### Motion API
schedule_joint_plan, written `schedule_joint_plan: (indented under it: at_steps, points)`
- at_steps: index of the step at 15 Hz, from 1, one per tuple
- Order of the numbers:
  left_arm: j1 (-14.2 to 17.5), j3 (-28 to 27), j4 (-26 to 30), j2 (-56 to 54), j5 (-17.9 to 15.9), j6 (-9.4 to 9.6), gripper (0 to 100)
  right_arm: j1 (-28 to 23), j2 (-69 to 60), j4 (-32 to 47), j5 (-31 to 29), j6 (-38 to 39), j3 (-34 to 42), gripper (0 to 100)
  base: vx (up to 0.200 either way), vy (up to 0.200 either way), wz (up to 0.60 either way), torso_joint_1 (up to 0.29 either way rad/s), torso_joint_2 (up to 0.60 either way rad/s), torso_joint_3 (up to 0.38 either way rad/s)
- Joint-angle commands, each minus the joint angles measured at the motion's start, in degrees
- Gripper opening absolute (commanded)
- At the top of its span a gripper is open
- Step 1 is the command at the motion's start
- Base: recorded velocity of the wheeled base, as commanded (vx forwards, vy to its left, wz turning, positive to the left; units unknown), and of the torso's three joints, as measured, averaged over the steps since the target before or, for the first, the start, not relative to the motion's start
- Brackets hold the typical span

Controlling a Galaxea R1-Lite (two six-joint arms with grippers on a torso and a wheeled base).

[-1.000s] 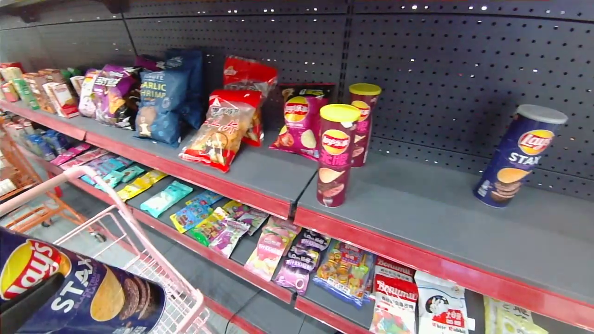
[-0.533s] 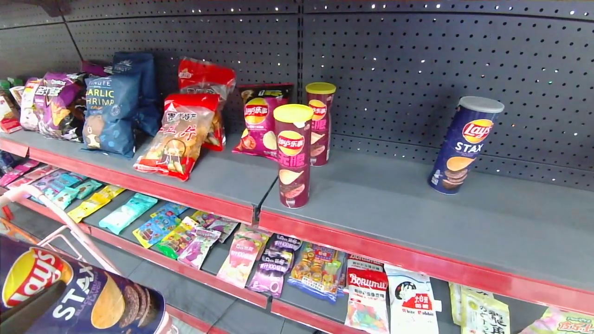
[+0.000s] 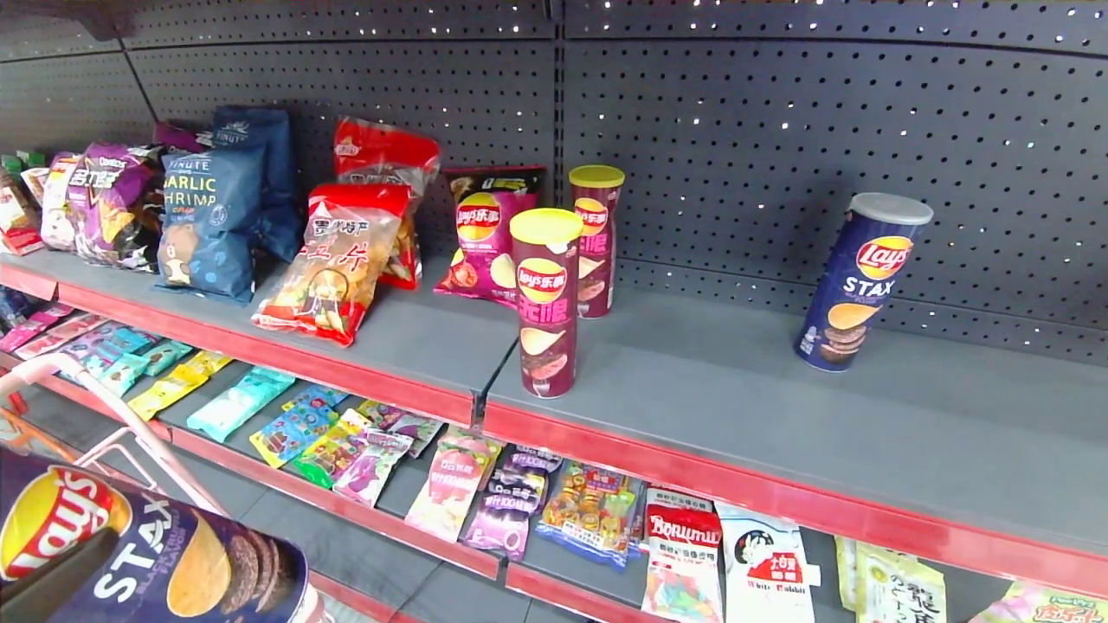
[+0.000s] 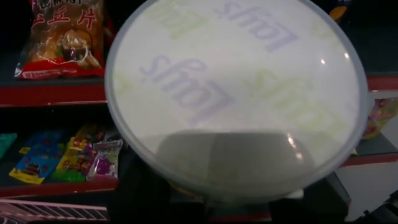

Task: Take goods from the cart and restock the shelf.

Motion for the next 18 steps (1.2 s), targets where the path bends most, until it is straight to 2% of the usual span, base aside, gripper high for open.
schedule_joint_plan:
  at_steps: [1, 9, 13, 18]
  points:
    - [-0.07, -0.03, -0.01, -0.18, -0.01, 0.01, 0, 0.04, 0.02, 0.01, -0.01, -0.02, 0.0, 100, 0.0, 0.0, 0.0, 0.163, -0.37, -0.207]
    - [-0.07, 0.06, 0.08, -0.97, -0.01, 0.01, 0, 0.04, 0.02, 0.01, -0.01, 0.06, 0.0, 100, 0.0, 0.0, 0.0, 0.16, -0.35, -0.193]
    - [0.02, -0.21, 4.47, -2.91, -0.01, 0.01, 0, 0.04, 0.02, 0.01, -0.01, 0.06, 0.0, 100, 0.0, 0.0, 0.0, 0.159, -0.35, -0.192]
    - [0.02, -0.03, 4.73, -3.08, 0.07, 0.01, 0, 0.04, 0.02, 0.01, -0.01, -0.02, 0.0, 100, 0.0, 0.0, 0.0, 0.103, -0.23, -0.12]
